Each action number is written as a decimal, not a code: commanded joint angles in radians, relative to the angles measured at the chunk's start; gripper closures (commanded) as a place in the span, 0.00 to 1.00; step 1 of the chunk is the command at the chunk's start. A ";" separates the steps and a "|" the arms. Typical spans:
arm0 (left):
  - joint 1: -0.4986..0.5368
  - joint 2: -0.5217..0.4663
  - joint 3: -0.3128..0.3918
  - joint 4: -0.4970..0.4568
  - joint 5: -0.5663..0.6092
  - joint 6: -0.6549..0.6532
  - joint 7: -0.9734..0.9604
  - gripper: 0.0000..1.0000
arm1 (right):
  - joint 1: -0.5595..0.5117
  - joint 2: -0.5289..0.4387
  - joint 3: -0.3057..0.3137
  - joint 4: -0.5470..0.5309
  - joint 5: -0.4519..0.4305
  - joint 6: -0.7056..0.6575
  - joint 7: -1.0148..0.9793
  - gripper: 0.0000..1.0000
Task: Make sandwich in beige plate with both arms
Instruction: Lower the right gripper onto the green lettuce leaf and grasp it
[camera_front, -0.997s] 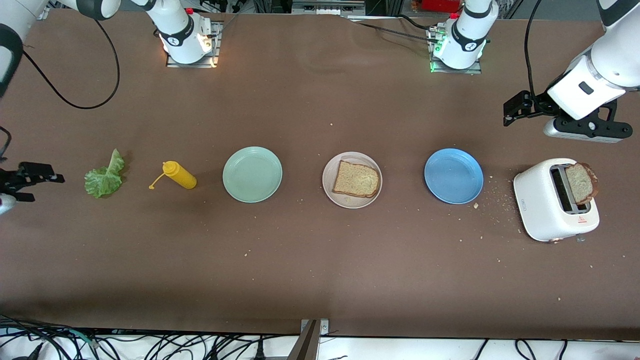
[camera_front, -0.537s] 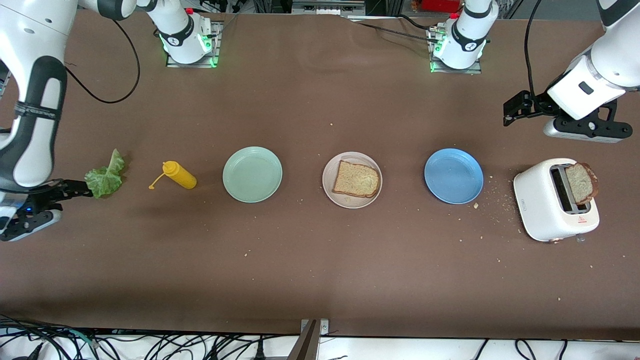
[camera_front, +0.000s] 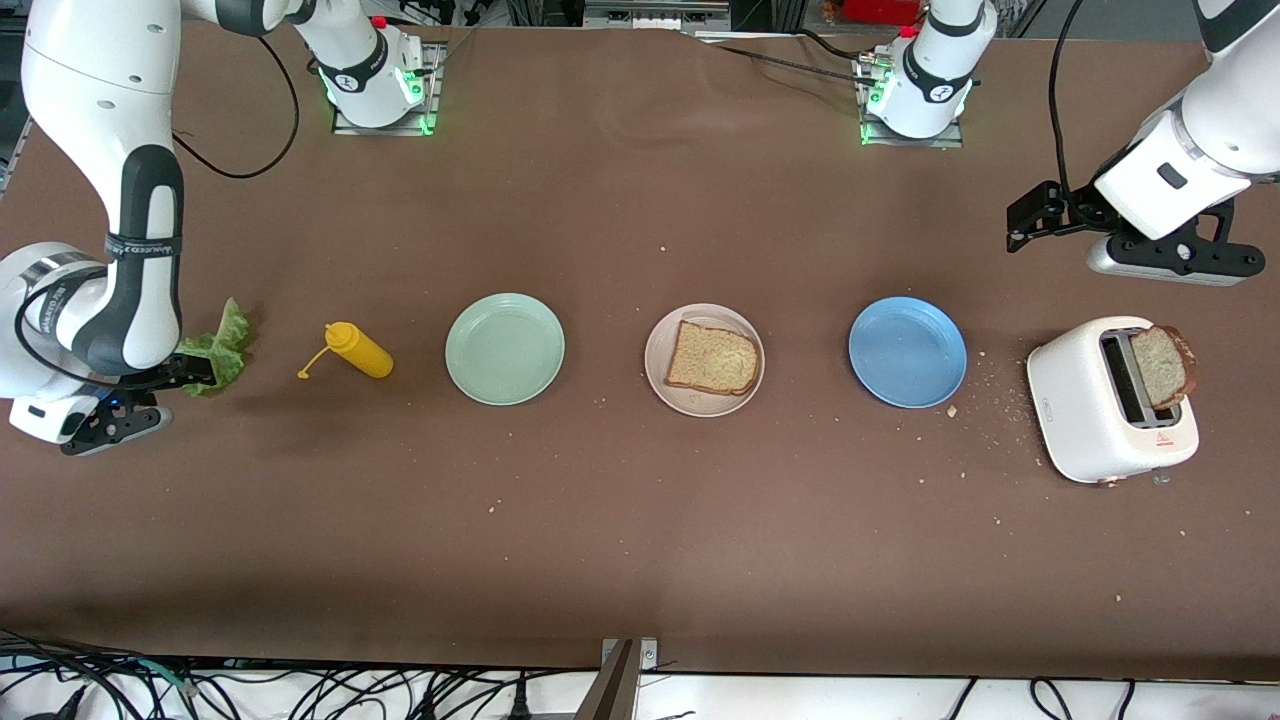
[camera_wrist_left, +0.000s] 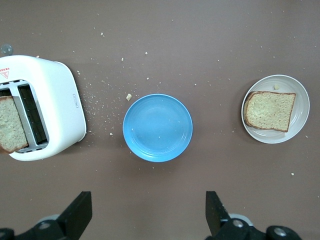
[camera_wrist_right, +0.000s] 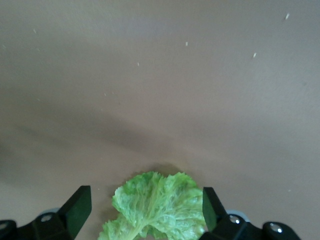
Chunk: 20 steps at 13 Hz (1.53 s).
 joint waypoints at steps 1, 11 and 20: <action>0.001 -0.023 0.003 -0.016 -0.029 -0.006 0.012 0.00 | 0.028 -0.021 -0.011 -0.058 0.036 0.024 0.012 0.02; 0.001 -0.023 0.003 -0.016 -0.027 -0.006 0.012 0.00 | 0.019 0.045 0.032 -0.156 0.083 0.235 0.001 0.01; 0.002 -0.023 0.003 -0.016 -0.029 -0.006 0.012 0.00 | -0.003 0.047 0.032 -0.161 0.086 0.193 0.003 0.11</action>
